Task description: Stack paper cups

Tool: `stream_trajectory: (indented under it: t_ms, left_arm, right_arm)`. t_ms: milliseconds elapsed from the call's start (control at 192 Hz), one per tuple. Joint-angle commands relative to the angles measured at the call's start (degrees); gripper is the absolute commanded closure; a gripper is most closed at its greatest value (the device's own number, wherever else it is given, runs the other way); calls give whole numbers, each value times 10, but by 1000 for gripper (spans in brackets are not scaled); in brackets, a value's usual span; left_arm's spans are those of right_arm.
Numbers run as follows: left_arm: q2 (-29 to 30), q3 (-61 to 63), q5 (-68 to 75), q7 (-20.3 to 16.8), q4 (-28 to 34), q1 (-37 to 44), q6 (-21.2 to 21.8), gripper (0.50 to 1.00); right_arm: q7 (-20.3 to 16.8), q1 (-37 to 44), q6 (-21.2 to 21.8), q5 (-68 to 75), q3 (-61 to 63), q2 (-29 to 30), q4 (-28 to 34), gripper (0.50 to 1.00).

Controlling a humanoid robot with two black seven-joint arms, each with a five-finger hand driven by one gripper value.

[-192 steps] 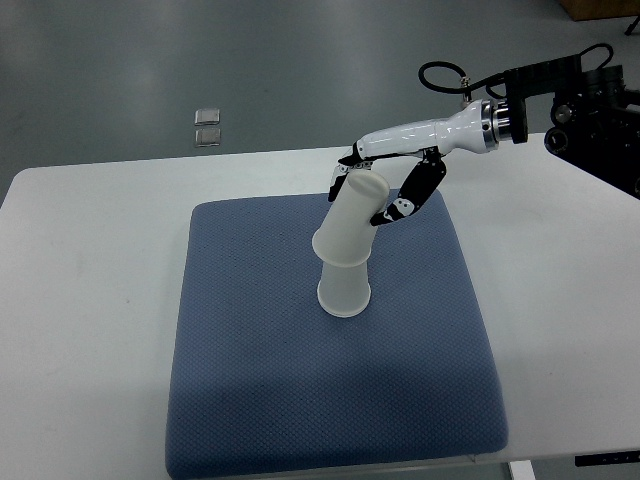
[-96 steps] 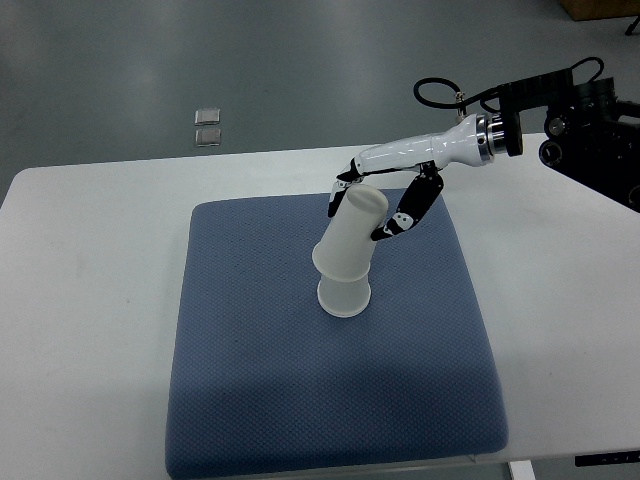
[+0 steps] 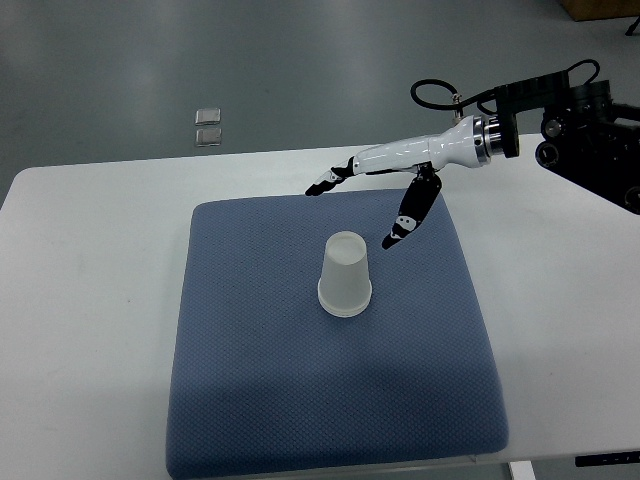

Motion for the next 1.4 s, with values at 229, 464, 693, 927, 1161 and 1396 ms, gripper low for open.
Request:
stream_trajectory:
  t_ms: [229, 464, 693, 927, 1161, 1396]
  left_arm:
    - [0, 0, 0, 1, -1, 0, -1, 500]
    - [0, 0, 0, 0, 0, 0, -1, 500]
    - [0, 0, 0, 1, 0, 0, 0, 500]
    - [0, 0, 0, 0, 0, 0, 0, 500]
    - [0, 0, 0, 0, 0, 0, -1, 500]
    - [0, 0, 0, 1, 0, 0, -1, 500]
  right_arm:
    - [0, -56, -5, 40, 46, 52, -109, 579]
    - [-13, -80, 6, 180, 101, 92, -207, 579]
    - [-165, -100, -6, 530, 100, 115, -269, 577]
    - [-230, -127, -44, 684, 103, 136, -293, 579]
    - [-310, -150, -59, 830, 102, 136, -292, 579]
    - [-331, -171, -72, 925, 106, 144, -293, 579]
